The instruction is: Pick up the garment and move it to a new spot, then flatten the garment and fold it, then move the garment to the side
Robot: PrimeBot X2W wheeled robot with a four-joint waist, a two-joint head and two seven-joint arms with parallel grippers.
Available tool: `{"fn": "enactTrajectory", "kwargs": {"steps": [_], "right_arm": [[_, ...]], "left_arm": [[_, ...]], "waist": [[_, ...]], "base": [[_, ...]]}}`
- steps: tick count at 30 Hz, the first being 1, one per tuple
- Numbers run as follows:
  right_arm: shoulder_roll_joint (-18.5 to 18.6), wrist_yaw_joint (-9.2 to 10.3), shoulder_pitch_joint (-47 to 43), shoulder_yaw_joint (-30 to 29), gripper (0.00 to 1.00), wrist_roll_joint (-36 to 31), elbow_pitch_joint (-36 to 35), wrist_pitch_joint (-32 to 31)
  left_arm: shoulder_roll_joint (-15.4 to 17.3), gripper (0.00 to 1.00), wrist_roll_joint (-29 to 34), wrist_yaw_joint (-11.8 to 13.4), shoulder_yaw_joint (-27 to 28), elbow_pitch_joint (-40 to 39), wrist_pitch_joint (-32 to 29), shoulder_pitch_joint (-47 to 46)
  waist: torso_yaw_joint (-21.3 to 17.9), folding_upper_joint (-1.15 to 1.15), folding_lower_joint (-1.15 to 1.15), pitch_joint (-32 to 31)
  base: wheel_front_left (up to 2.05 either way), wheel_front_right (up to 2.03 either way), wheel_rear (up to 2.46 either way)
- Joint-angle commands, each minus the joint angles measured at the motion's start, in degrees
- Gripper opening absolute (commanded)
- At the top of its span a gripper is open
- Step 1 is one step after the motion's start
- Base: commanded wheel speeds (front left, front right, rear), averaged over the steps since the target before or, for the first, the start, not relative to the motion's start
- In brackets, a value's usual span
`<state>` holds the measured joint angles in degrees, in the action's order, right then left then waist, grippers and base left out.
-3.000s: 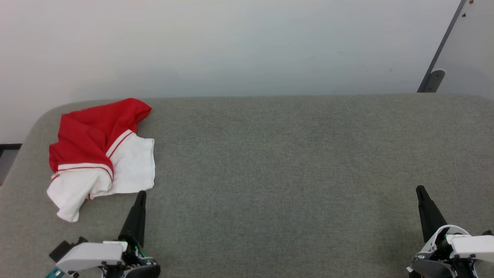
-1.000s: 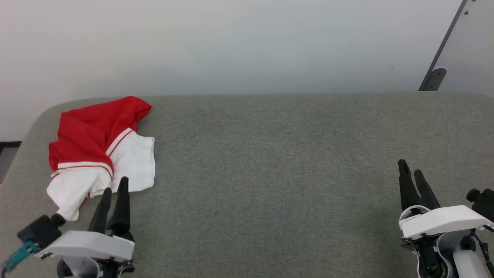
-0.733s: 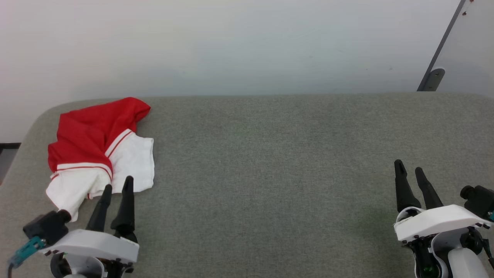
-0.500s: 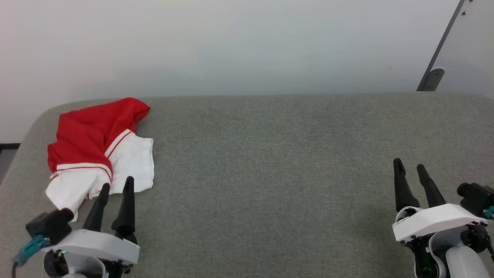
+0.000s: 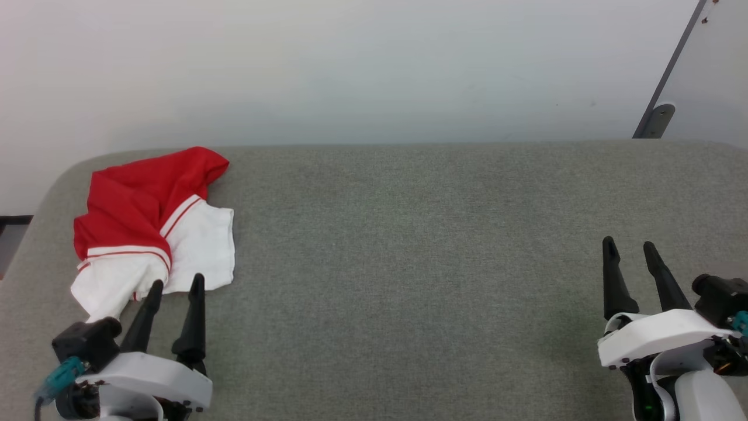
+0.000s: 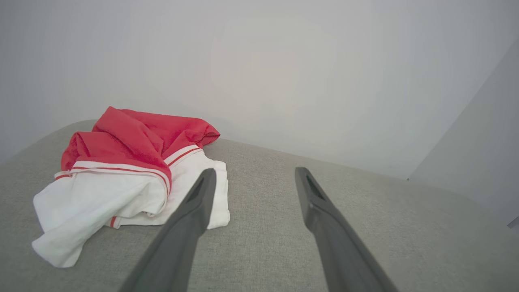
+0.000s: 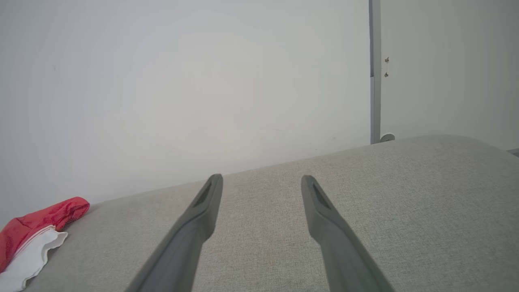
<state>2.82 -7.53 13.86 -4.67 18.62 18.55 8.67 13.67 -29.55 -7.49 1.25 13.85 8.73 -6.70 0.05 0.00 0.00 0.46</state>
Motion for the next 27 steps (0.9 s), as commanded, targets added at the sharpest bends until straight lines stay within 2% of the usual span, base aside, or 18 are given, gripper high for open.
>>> {"fn": "enactTrajectory", "kwargs": {"steps": [1, 27], "right_arm": [[0.04, 0.05, 1.01, 0.36, 1.00, -2.30, -0.48, 0.61], [0.08, 0.06, -0.72, -0.90, 1.00, -12.96, -2.71, 4.09]], "left_arm": [[0.67, 1.00, 1.24, -0.01, -0.24, 0.18, 0.60, -0.47], [3.67, 1.00, 8.49, 0.00, -2.48, 1.44, 4.02, -0.01]], "waist": [[-0.01, 0.00, 0.00, 0.05], [-0.53, 0.00, 0.00, 0.57]], "base": [[0.00, 0.00, 0.00], [0.00, 0.00, 0.00]]}}
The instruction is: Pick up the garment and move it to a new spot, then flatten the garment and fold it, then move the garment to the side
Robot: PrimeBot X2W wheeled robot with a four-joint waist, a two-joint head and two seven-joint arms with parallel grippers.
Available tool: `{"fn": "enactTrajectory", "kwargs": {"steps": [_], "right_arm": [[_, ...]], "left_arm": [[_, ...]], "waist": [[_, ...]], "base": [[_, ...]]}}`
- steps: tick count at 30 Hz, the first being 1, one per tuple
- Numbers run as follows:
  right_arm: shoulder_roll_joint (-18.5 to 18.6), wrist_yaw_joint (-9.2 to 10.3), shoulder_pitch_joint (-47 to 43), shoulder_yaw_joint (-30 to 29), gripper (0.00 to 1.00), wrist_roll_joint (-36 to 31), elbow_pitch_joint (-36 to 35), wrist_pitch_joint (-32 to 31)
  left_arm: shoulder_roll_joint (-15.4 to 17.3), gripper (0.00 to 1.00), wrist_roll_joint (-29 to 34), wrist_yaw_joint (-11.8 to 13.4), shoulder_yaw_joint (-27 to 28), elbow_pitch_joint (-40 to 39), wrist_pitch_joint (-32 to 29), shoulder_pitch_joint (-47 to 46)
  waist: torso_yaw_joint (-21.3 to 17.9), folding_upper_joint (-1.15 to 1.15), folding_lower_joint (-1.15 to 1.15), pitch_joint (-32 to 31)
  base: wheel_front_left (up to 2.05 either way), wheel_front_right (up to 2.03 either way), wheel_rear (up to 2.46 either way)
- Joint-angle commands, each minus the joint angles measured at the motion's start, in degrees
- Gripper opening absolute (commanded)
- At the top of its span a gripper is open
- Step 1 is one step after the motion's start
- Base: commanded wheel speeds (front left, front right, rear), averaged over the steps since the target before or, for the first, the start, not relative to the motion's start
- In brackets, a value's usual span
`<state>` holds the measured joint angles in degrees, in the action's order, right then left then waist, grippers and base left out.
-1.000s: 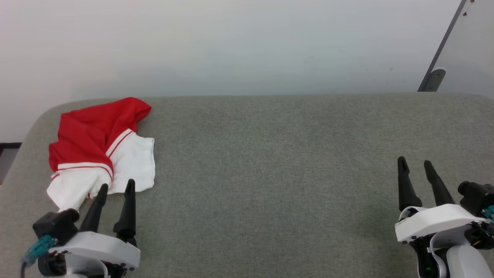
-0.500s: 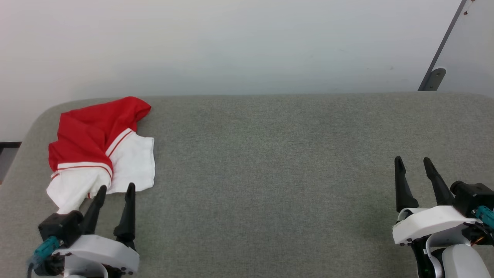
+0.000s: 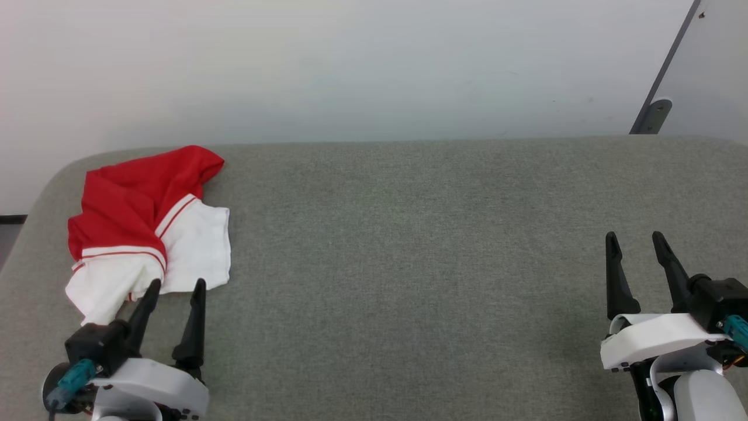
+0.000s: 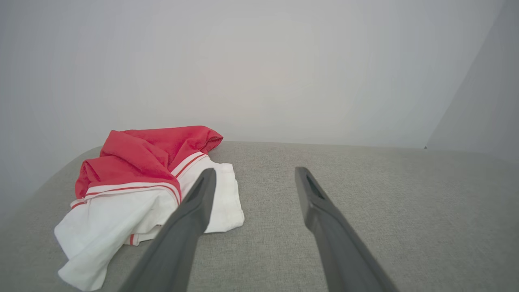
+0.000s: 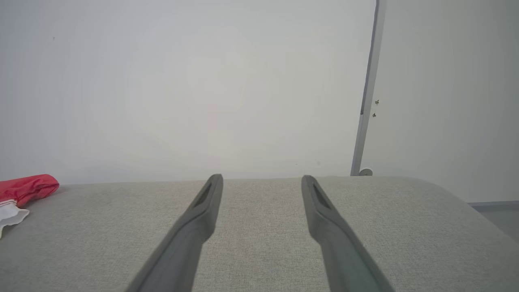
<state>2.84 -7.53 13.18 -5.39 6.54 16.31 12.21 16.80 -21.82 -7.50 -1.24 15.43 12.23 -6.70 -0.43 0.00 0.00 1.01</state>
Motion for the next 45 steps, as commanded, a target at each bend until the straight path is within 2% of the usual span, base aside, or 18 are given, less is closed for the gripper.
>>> {"fn": "enactTrajectory", "kwargs": {"steps": [1, 19, 24, 33, 45], "right_arm": [[0.05, 0.06, 0.03, -0.15, 1.00, -1.31, -0.54, 0.60], [0.05, 0.07, 0.14, -1.26, 1.00, -5.02, -1.38, 2.51], [0.04, 0.08, 0.09, -1.56, 1.00, -6.08, -1.38, 2.95], [0.01, 0.08, -0.38, 0.71, 1.00, -6.04, -1.24, 3.08], [0.02, 0.08, 1.87, 7.52, 1.00, -5.70, 1.95, 3.08]], "left_arm": [[0.65, 1.00, 1.03, 0.01, -0.09, -0.11, 0.60, -0.05], [2.08, 1.00, 3.76, 0.02, -0.89, 0.35, 2.46, -0.41], [2.00, 1.00, 5.05, 0.02, -1.44, 0.28, 2.93, -0.74], [0.21, 1.00, 6.52, 0.03, 1.23, 0.16, 2.89, -0.29], [-3.49, 1.00, 7.27, 0.05, 5.27, 2.62, 2.90, 1.09]], "waist": [[-0.11, 0.00, 0.00, 0.06], [-0.03, 0.00, 0.00, 0.49], [1.07, 0.00, 0.00, 0.78], [8.37, 0.00, 0.00, 1.83], [22.63, 0.00, 0.00, 2.29]], "base": [[0.00, 0.00, 0.00], [0.00, 0.00, 0.00], [0.00, 0.00, 0.00], [0.00, 0.00, 0.00], [0.00, 0.00, 0.00]]}}
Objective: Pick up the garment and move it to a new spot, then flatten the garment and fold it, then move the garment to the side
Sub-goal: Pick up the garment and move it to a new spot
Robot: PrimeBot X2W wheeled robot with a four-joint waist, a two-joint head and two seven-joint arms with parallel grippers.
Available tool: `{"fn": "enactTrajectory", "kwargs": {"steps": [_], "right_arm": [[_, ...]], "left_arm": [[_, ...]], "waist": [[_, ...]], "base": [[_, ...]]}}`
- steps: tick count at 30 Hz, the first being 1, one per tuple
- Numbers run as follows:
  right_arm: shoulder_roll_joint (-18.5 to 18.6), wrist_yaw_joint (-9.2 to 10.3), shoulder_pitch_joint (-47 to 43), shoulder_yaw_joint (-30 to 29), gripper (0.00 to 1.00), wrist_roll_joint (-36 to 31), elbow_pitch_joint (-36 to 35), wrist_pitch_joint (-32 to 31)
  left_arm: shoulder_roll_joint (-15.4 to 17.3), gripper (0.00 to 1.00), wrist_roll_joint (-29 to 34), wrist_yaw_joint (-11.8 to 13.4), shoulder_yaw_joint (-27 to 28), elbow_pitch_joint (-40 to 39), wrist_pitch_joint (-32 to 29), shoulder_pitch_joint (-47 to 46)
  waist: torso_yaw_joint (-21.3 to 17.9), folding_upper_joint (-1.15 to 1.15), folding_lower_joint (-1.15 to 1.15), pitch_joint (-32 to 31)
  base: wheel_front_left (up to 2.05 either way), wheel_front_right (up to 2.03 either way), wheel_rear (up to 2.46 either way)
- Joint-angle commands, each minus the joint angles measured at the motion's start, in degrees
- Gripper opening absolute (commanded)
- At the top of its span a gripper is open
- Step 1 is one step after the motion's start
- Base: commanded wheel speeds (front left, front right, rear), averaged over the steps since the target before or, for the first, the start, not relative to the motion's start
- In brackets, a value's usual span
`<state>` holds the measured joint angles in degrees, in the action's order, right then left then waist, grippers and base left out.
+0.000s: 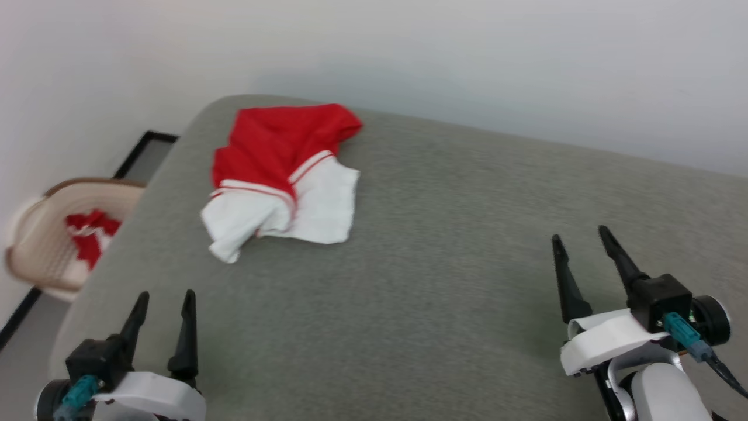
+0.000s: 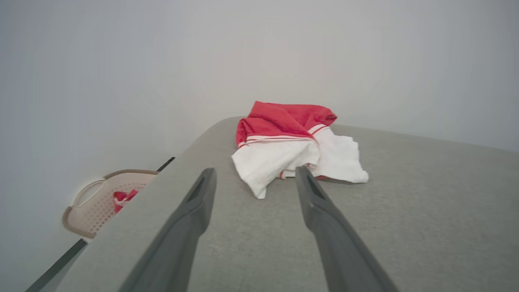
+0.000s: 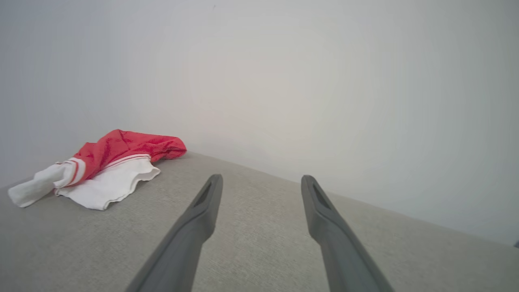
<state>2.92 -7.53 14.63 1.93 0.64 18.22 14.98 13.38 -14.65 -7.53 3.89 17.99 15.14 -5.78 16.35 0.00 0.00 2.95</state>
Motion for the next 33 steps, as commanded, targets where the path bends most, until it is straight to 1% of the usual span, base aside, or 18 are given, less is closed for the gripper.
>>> {"fn": "enactTrajectory", "kwargs": {"steps": [1, 6, 8, 16, 19, 22, 25, 27, 31, 32, 33], "right_arm": [[-0.05, 0.08, 0.61, 0.34, 1.00, 0.11, 0.40, 0.31], [-0.04, 0.08, 1.88, 2.95, 1.00, 0.64, 2.22, 0.21], [-0.15, 0.08, 3.62, 5.52, 1.00, 1.15, 3.22, 0.20], [0.01, 0.08, 11.06, 15.73, 1.00, 5.15, 9.08, 0.20], [0.04, 0.08, 12.84, 18.35, 1.00, 6.92, 10.22, 0.20], [0.01, 0.09, 13.70, 19.27, 1.00, 7.72, 10.80, 0.20], [0.04, 0.08, 12.82, 18.38, 1.00, 7.56, 10.66, 0.20], [0.02, 0.08, 11.70, 16.90, 1.00, 6.67, 9.99, 0.20], [0.00, 0.09, 9.16, 12.75, 1.00, 3.58, 7.43, 0.20], [-0.01, 0.08, 8.38, 11.88, 1.00, 2.77, 6.53, 0.20], [-0.10, 0.08, 8.28, 12.16, 1.00, 2.33, 5.66, 0.19]], "left_arm": [[-0.30, 1.00, 0.20, 0.08, 0.15, 0.28, -0.02, 0.09], [-1.35, 1.00, 0.92, 0.08, 1.01, 1.10, -0.02, 0.30], [-1.70, 1.00, 0.63, 0.09, 3.16, 1.02, -0.02, 1.09], [-5.61, 1.00, 0.24, 0.09, 11.73, -1.71, -0.02, 4.22], [-6.54, 1.00, 0.24, 0.09, 13.02, -2.61, -0.02, 5.12], [-7.10, 1.00, 0.36, 0.09, 13.08, -2.84, -0.02, 5.50], [-6.45, 1.00, 0.15, 0.09, 10.98, -2.27, -0.02, 4.37], [-4.88, 1.00, 0.13, 0.09, 7.59, -1.60, -0.02, 2.66], [0.12, 1.00, -1.01, 0.09, -1.75, 0.09, -0.02, -3.87], [1.51, 1.00, -1.89, 0.09, -4.24, 0.75, -0.02, -6.10], [3.45, 1.00, -2.87, 0.10, -5.75, 1.30, -0.02, -8.09]], "waist": [[7.28, 0.00, 0.00, 0.43], [13.40, 0.00, 0.00, 0.27], [14.10, 0.00, 0.00, 0.91], [15.39, 0.00, 0.00, 2.44], [15.50, 0.00, 0.00, 2.80], [15.44, 0.00, 0.00, 3.06], [15.14, 0.00, 0.00, 3.32], [14.90, 0.00, 0.00, 4.04], [14.59, 0.00, 0.00, 6.04], [14.22, 0.00, 0.00, 6.55], [12.81, 0.00, 0.00, 7.53]], "base": [[0.00, 0.00, 0.00], [0.00, 0.00, 0.00], [0.00, 0.00, 0.00], [0.00, 0.00, 0.00], [0.00, 0.00, 0.00], [0.00, 0.00, 0.00], [0.00, 0.00, 0.00], [0.00, 0.00, 0.00], [0.00, 0.00, 0.00], [0.00, 0.00, 0.00], [0.00, 0.00, 0.00]]}}
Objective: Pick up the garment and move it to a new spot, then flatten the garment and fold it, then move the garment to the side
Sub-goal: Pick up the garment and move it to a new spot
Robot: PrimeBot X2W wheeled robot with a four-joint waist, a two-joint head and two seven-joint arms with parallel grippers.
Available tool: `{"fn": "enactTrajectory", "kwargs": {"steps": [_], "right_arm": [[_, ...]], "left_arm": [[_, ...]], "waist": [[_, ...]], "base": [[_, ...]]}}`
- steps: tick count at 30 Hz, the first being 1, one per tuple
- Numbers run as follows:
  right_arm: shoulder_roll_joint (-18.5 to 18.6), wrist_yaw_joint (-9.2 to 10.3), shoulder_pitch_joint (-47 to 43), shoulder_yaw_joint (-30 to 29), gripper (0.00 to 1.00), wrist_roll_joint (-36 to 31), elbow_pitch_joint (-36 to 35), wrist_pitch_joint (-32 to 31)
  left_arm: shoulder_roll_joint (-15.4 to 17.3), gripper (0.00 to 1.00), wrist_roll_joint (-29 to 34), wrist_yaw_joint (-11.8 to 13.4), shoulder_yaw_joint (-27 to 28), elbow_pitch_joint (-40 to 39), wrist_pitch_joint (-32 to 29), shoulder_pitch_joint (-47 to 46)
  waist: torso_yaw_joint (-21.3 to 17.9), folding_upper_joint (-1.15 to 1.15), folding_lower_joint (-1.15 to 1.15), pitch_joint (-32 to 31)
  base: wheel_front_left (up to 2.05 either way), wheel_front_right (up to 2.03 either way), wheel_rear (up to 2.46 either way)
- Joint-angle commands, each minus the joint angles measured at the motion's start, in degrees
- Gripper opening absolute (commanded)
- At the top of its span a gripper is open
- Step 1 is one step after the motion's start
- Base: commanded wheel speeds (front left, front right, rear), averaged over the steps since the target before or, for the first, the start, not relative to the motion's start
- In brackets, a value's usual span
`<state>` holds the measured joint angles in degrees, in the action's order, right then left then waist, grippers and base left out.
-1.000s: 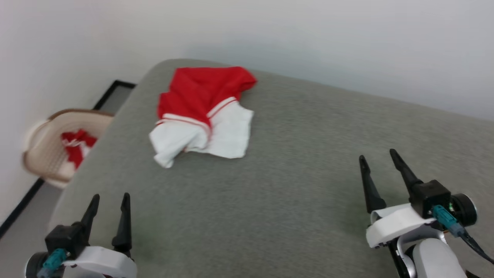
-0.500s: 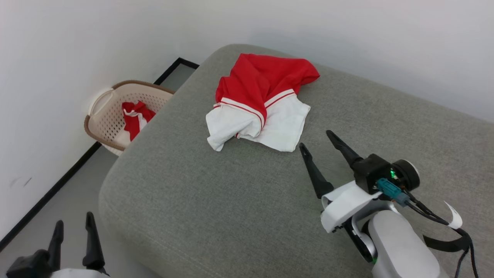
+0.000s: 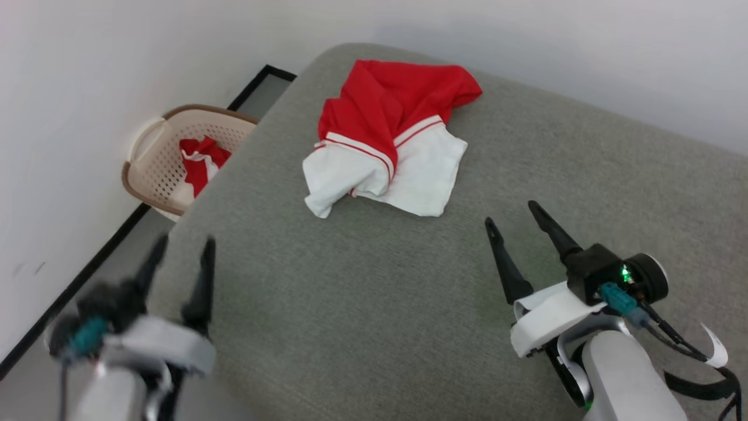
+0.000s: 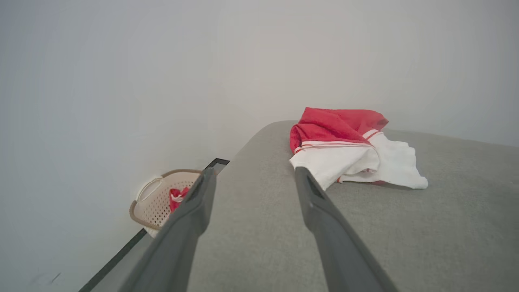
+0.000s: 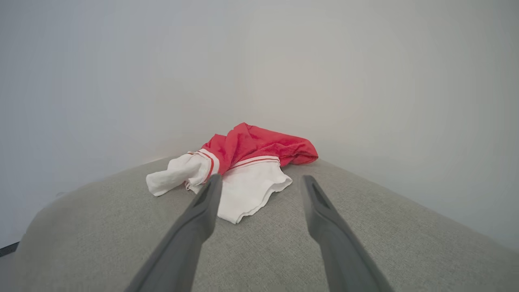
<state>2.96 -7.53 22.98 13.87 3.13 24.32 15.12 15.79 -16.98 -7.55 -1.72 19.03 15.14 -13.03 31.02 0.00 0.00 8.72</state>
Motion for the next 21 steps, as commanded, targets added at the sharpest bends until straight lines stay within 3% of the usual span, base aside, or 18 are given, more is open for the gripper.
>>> {"fn": "enactTrajectory", "kwargs": {"steps": [1, 6, 12, 17, 18, 21], "right_arm": [[-0.17, 0.08, -0.11, 0.41, 1.00, -0.68, -1.40, 0.06], [0.01, 0.09, 1.23, 1.94, 1.00, -2.01, -5.24, 0.05], [-0.05, 0.09, 2.75, 3.01, 1.00, -2.46, -9.86, 0.06], [-0.16, 0.08, 1.75, 3.51, 1.00, -2.04, -13.14, 0.05], [-0.16, 0.08, 1.75, 3.51, 1.00, -2.04, -13.14, 0.05], [-0.14, 0.08, 1.18, 3.26, 1.00, -1.91, -15.06, 0.06]], "left_arm": [[2.96, 1.00, -1.52, 0.11, -1.67, 0.53, -0.02, -3.38], [11.46, 1.00, -11.42, 0.11, -7.52, 3.82, -0.02, -15.69], [22.41, 1.00, -24.36, 0.11, -18.83, 12.01, -0.25, -29.10], [29.99, 1.00, -39.51, 0.12, -29.91, 16.88, -12.95, -37.26], [29.99, 1.00, -39.51, 0.12, -29.91, 16.88, -12.95, -37.26], [33.34, 1.00, -47.84, 0.11, -35.20, 16.17, -23.32, -40.26]], "waist": [[-3.35, 0.00, 0.00, 2.71], [-11.31, 0.00, 0.00, 8.25], [-19.27, 0.00, 0.00, 14.95], [-24.46, 0.00, 0.00, 17.70], [-24.46, 0.00, 0.00, 17.70], [-26.55, 0.00, 0.00, 18.75]], "base": [[0.00, 0.00, 0.00], [0.00, 0.00, 0.00], [0.00, 0.00, 0.00], [0.00, 0.00, 0.00], [0.00, 0.00, 0.00], [0.00, 0.00, 0.00]]}}
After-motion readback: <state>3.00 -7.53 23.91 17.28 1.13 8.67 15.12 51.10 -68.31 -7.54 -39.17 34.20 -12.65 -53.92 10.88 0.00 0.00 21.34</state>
